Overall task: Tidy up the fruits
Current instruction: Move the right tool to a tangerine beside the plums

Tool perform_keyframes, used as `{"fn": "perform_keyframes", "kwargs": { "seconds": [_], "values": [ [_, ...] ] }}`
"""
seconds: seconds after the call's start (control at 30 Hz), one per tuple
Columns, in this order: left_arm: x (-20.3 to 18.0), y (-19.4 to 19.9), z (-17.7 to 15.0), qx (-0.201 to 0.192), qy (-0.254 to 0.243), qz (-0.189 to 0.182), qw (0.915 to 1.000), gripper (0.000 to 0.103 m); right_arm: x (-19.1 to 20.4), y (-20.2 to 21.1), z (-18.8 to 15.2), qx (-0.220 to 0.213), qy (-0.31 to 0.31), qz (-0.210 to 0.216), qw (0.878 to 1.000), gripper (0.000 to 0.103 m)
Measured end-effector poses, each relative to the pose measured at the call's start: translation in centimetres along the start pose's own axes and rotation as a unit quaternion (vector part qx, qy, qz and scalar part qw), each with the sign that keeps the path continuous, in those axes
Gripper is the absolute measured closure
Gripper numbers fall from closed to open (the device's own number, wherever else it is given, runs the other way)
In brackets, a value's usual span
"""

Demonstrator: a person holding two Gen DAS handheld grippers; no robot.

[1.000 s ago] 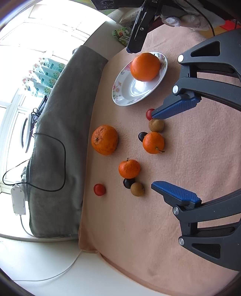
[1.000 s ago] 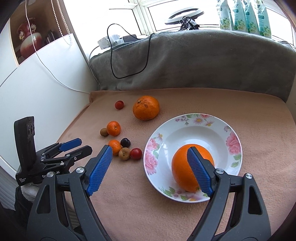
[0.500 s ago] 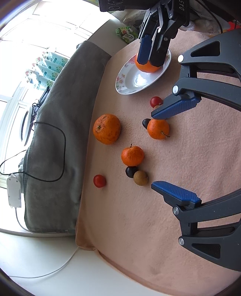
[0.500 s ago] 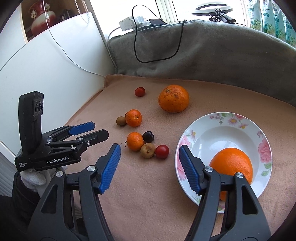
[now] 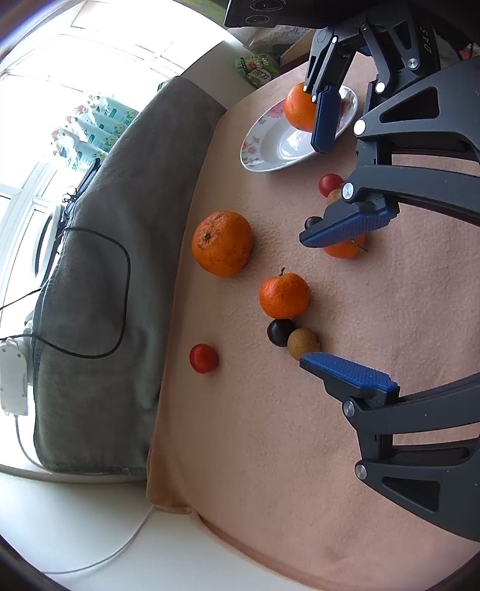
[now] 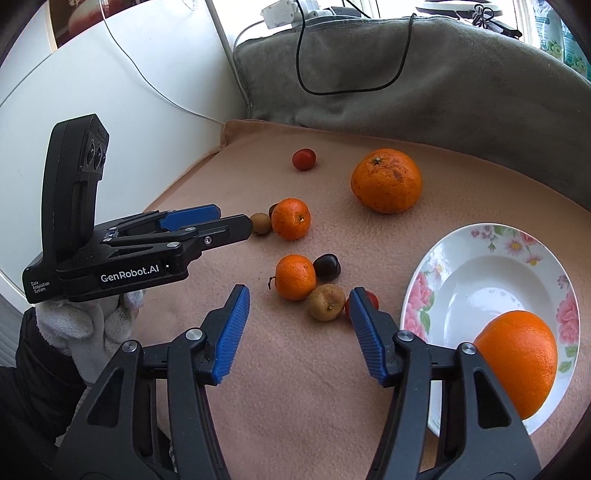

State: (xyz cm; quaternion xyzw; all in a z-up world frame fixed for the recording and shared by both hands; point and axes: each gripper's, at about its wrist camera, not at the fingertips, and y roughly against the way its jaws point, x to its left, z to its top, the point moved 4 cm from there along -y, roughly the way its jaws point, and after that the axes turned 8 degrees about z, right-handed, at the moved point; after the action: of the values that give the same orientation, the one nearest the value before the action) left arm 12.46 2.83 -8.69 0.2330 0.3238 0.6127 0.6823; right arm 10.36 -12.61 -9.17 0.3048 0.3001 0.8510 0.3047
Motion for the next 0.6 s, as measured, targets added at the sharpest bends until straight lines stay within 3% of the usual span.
{"fn": "perform_keyframes", "kwargs": {
  "seconds": [0.6],
  "values": [
    [-0.1,-3.0,1.6,0.026,-0.016,-0.025,0.9992,0.057,1.0,-3.3,1.3,0.026,0.041,-0.006,0.999,0.054]
  ]
}}
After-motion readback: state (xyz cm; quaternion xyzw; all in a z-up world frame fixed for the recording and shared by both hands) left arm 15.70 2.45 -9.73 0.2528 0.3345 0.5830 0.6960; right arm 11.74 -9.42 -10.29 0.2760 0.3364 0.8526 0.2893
